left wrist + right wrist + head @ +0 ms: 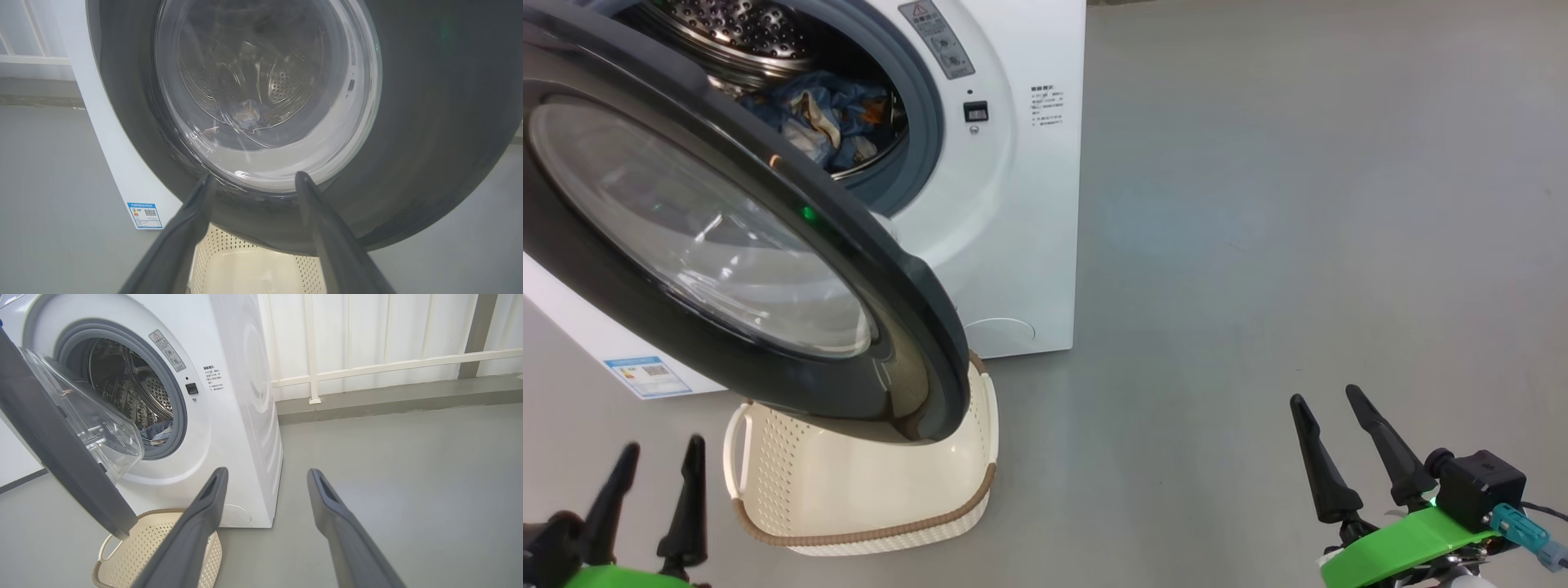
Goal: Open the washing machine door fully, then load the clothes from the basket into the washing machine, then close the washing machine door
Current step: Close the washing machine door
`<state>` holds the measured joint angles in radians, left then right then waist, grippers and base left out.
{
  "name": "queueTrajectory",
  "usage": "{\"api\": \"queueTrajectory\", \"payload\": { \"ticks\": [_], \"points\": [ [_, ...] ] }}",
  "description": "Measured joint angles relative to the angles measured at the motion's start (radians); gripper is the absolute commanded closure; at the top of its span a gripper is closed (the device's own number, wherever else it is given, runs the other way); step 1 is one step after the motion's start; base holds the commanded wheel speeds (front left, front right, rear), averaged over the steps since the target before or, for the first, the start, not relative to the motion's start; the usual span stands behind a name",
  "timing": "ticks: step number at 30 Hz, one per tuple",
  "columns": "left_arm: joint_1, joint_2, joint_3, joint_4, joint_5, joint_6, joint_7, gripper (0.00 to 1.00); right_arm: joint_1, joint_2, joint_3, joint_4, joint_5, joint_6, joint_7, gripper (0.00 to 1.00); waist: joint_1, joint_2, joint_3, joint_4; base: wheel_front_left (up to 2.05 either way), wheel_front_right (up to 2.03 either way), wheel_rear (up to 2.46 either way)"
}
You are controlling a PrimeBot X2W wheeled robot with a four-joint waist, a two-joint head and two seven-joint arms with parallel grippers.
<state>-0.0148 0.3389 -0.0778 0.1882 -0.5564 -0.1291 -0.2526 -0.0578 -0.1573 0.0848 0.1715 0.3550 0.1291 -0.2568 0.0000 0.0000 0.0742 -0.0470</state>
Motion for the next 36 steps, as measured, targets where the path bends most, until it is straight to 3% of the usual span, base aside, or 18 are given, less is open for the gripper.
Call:
{"api": "queueTrajectory", "payload": {
  "ticks": [6, 12, 36],
  "points": [
    [0.021, -0.062, 0.064, -0.060, 0.111, 0.000, -0.002, 0.00, 0.000, 0.000, -0.006, -0.002, 0.000, 0.000, 0.000, 0.00, 0.0000, 0.0000, 0.001, -0.003, 0.00, 0.00, 0.00],
    [0.039, -0.105, 0.095, -0.056, 0.123, 0.000, -0.002, 0.00, 0.005, 0.002, -0.012, -0.003, 0.000, 0.000, 0.000, 0.00, 0.0000, 0.0000, 0.002, -0.004, 0.00, 0.00, 0.00],
    [0.053, -0.135, 0.091, -0.026, 0.123, 0.000, -0.002, 0.00, 0.021, 0.010, -0.022, -0.003, -0.003, 0.000, 0.000, 0.00, 0.0001, 0.0000, -0.006, 0.019, 0.00, 0.00, 0.00]
  ]
}}
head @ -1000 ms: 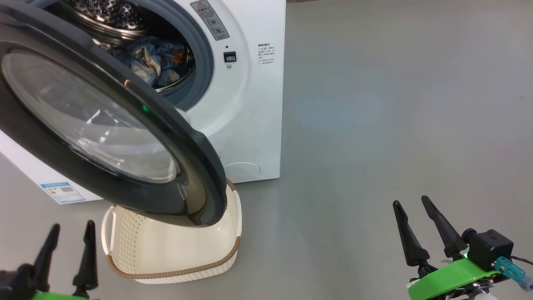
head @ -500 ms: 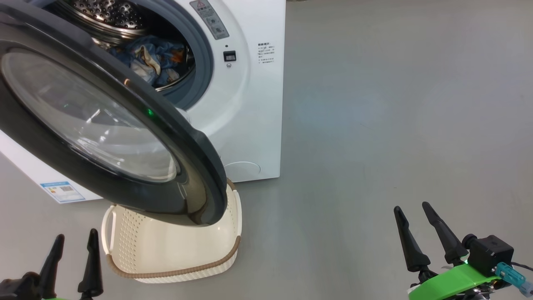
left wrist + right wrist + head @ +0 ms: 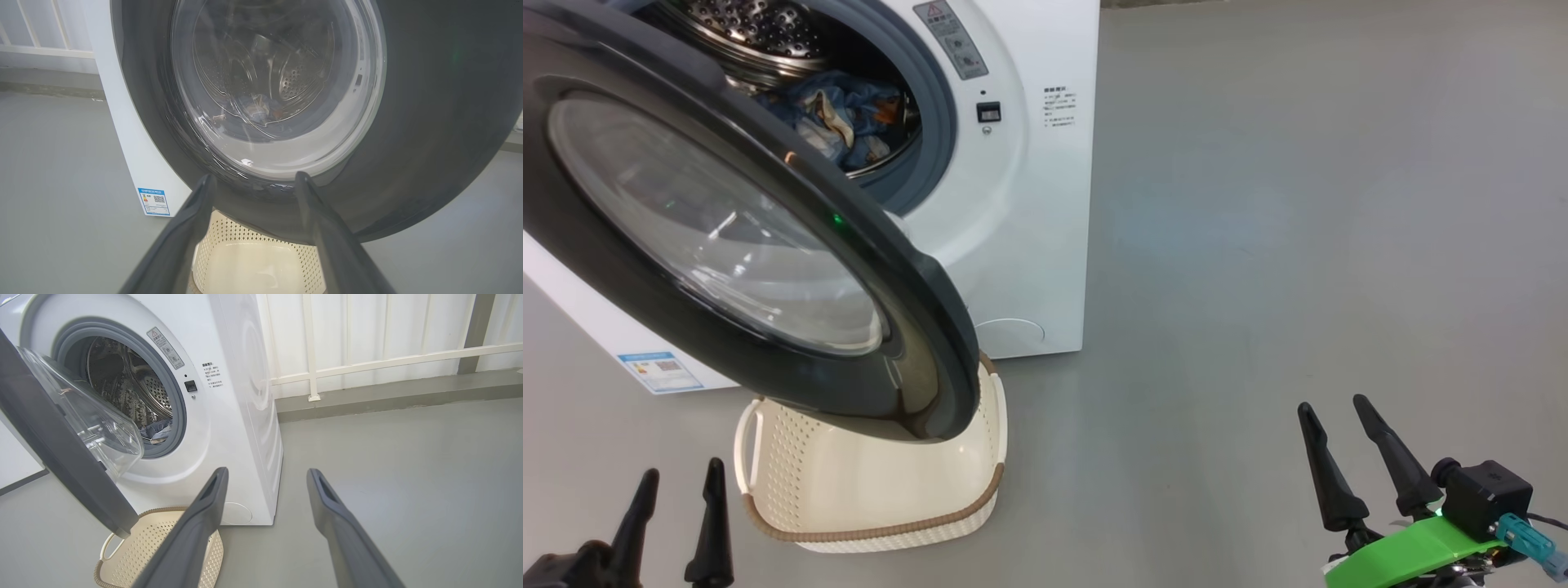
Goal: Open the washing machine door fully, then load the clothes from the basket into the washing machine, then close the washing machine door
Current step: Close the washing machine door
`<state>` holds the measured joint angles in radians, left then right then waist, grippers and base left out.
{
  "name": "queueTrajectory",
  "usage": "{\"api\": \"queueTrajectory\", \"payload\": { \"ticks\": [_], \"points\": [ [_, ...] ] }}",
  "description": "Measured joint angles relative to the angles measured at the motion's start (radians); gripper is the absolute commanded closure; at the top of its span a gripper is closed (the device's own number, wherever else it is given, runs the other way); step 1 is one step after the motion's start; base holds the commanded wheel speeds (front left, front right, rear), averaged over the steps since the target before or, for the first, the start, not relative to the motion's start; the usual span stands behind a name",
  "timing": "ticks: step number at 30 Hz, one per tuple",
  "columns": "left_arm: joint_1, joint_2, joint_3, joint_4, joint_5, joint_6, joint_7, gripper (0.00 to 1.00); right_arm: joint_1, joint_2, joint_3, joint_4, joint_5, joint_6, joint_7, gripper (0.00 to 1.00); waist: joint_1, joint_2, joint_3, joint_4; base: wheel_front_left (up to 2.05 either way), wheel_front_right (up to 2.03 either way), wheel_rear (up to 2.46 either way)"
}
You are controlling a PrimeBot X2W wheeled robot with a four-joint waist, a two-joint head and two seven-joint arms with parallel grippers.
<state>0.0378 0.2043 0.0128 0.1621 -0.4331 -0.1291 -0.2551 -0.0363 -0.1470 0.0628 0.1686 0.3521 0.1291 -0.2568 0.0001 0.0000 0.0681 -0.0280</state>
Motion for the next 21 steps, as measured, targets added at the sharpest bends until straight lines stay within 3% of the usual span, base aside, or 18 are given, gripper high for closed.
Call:
{"api": "queueTrajectory", "payload": {
  "ticks": [1, 3, 12, 21],
  "points": [
    [0.001, -0.001, -0.002, 0.000, 0.000, 0.000, 0.000, 0.00, -0.001, 0.001, 0.001, 0.000, 0.000, 0.000, 0.000, 0.51, 0.0000, 0.0000, -0.001, 0.002, 0.00, 0.00, 0.00],
    [0.005, -0.002, -0.004, 0.001, 0.000, 0.000, 0.000, 0.00, -0.003, 0.002, 0.002, -0.001, 0.000, 0.000, 0.000, 1.00, 0.0000, 0.0000, -0.004, 0.007, 0.00, 0.00, 0.00],
    [0.006, -0.007, -0.019, -0.001, 0.000, 0.000, 0.000, 0.00, -0.089, 0.021, 0.041, -0.050, 0.006, 0.000, 0.000, 1.00, -0.0001, 0.0000, -0.010, 0.034, 0.00, 0.00, 0.00],
    [0.006, -0.028, -0.026, -0.036, 0.006, 0.000, 0.000, 0.00, -0.229, 0.046, 0.128, -0.217, 0.023, 0.000, 0.000, 1.00, 0.0000, 0.0000, -0.014, 0.080, 0.00, 0.00, 0.00]
  ]
}}
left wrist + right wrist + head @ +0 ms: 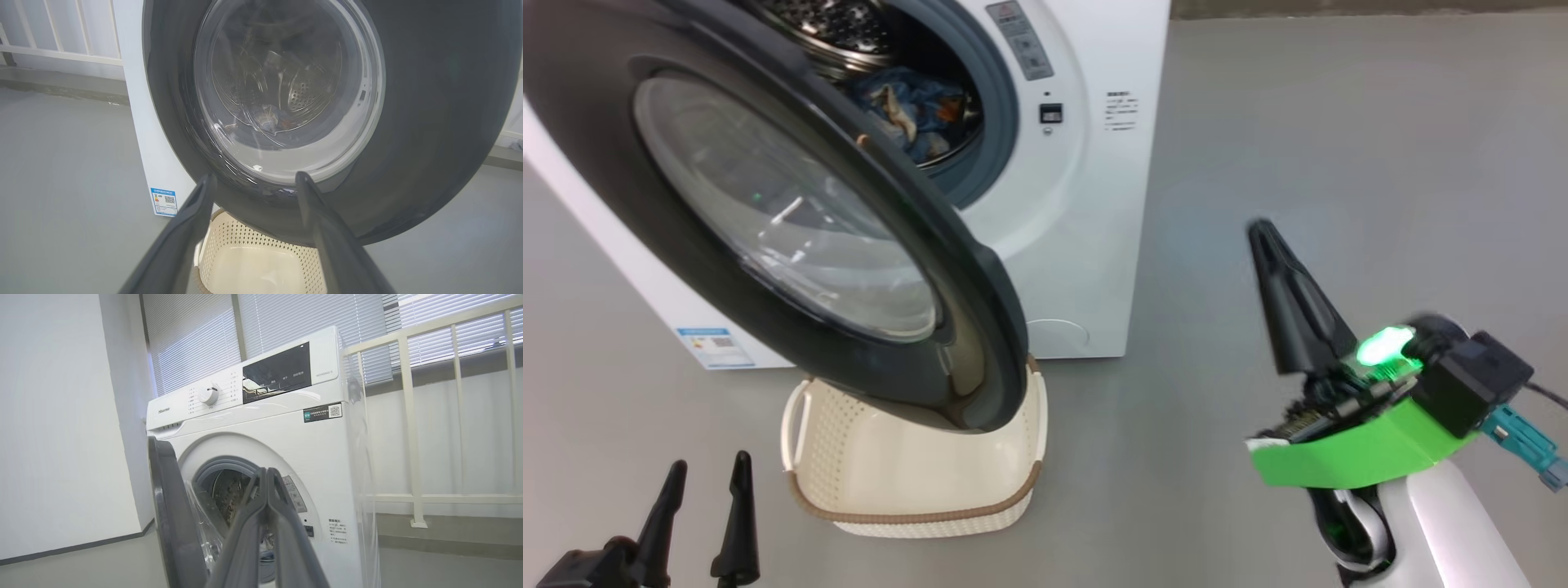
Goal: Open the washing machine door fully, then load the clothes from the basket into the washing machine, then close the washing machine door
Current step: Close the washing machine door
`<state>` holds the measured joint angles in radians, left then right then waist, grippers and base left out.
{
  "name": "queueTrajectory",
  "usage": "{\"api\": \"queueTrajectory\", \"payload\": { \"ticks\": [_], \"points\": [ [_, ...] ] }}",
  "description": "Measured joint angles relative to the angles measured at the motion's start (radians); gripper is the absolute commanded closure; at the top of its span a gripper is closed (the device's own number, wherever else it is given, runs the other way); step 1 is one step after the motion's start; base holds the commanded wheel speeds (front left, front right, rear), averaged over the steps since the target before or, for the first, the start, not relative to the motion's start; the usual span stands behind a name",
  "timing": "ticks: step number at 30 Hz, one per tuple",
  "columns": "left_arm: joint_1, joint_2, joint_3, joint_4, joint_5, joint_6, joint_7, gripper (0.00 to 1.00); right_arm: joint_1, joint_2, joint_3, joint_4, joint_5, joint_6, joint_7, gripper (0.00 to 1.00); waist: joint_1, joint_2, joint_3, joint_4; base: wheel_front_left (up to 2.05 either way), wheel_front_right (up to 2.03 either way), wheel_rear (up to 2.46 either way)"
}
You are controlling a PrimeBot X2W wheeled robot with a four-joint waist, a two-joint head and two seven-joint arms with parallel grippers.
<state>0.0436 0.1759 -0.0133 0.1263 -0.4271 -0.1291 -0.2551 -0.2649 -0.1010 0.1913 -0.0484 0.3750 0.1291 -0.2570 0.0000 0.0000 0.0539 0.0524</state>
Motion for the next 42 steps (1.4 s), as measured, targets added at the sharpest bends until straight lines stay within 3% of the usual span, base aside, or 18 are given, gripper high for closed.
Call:
{"api": "queueTrajectory", "payload": {
  "ticks": [10, 13, 25, 32, 42],
  "points": [
    [0.000, -0.024, 0.004, -0.041, 0.000, 0.000, 0.000, 0.00, -0.090, 0.013, 0.205, -0.089, 0.035, 0.000, 0.000, 1.00, 0.0000, 0.0000, 0.005, 0.060, 0.00, 0.00, 0.00],
    [0.000, -0.041, 0.012, -0.044, 0.000, 0.000, 0.000, 0.00, -0.105, 0.016, 0.307, -0.033, 0.069, 0.000, 0.000, 1.00, 0.0000, 0.0000, 0.009, 0.079, 0.00, 0.00, 0.00],
    [0.000, -0.075, 0.022, -0.047, 0.000, 0.000, 0.000, 0.00, -0.105, 0.018, 0.486, 0.248, 0.160, 0.000, 0.000, 1.00, 0.0000, 0.0000, 0.046, 0.131, 0.00, 0.00, 0.00],
    [-0.009, -0.096, 0.012, -0.045, 0.000, 0.000, 0.000, 0.00, -0.152, 0.018, 0.509, 0.364, 0.174, 0.000, 0.000, 1.00, 0.0000, 0.0000, 0.078, 0.149, 0.00, 0.00, 0.00],
    [-0.032, -0.107, 0.001, -0.042, -0.001, 0.000, 0.000, 0.00, -0.186, 0.020, 0.430, 0.447, 0.172, 0.000, 0.000, 1.00, 0.0000, 0.0000, 0.108, 0.178, 0.00, 0.00, 0.00]
  ]
}}
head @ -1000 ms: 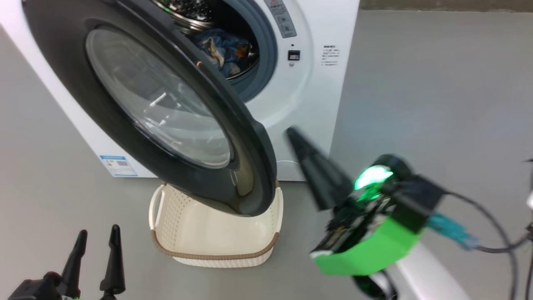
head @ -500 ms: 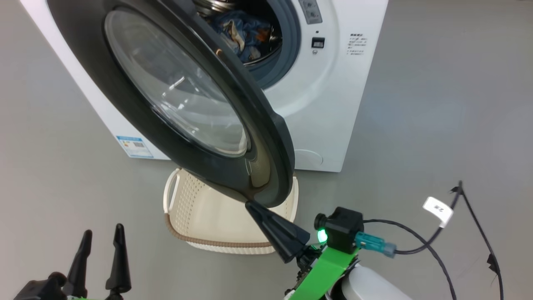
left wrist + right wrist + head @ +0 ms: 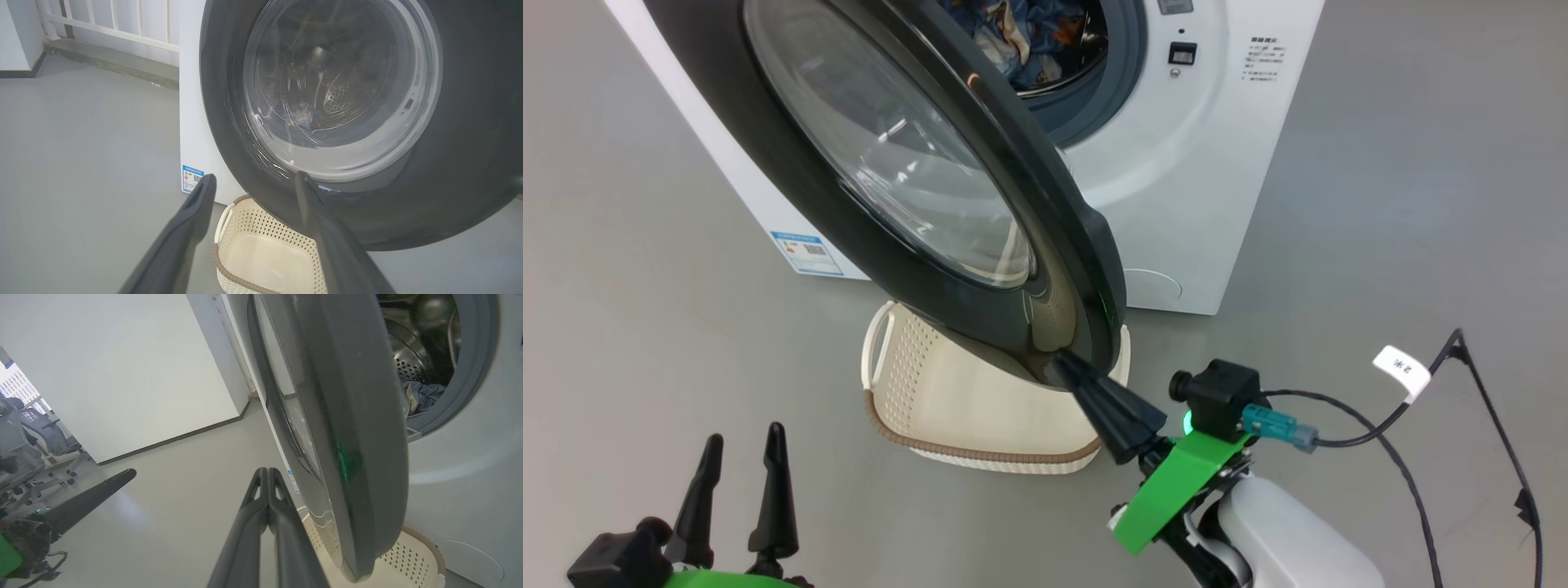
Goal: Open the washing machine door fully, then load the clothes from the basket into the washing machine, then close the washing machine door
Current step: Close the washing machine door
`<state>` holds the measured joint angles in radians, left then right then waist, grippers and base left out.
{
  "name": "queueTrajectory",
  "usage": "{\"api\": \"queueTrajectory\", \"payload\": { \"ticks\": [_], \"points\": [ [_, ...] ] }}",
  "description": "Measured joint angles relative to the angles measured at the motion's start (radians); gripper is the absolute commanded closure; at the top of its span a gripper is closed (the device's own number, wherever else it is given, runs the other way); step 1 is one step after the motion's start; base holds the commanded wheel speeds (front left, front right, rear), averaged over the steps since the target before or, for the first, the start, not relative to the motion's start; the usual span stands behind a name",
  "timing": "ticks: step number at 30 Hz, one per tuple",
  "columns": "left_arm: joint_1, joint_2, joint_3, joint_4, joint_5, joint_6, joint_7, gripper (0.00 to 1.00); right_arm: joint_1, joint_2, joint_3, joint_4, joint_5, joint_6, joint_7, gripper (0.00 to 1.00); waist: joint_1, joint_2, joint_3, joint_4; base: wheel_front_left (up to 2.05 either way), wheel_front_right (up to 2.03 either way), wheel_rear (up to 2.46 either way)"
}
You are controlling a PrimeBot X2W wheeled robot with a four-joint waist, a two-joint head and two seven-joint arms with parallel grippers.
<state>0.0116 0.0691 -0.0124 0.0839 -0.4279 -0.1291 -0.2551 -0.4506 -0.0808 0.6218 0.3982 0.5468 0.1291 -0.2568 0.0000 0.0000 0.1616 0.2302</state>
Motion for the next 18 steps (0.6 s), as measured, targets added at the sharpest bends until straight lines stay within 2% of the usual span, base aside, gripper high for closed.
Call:
{"api": "queueTrajectory", "payload": {
  "ticks": [18],
  "points": [
    [-0.050, -0.016, -0.022, -0.004, -0.009, 0.000, 0.000, 0.00, -0.049, 0.014, -0.126, 0.016, -0.024, 0.000, 0.000, 1.00, 0.0000, 0.0000, 0.050, 0.001, 0.00, 0.00, 0.00]
  ]
}}
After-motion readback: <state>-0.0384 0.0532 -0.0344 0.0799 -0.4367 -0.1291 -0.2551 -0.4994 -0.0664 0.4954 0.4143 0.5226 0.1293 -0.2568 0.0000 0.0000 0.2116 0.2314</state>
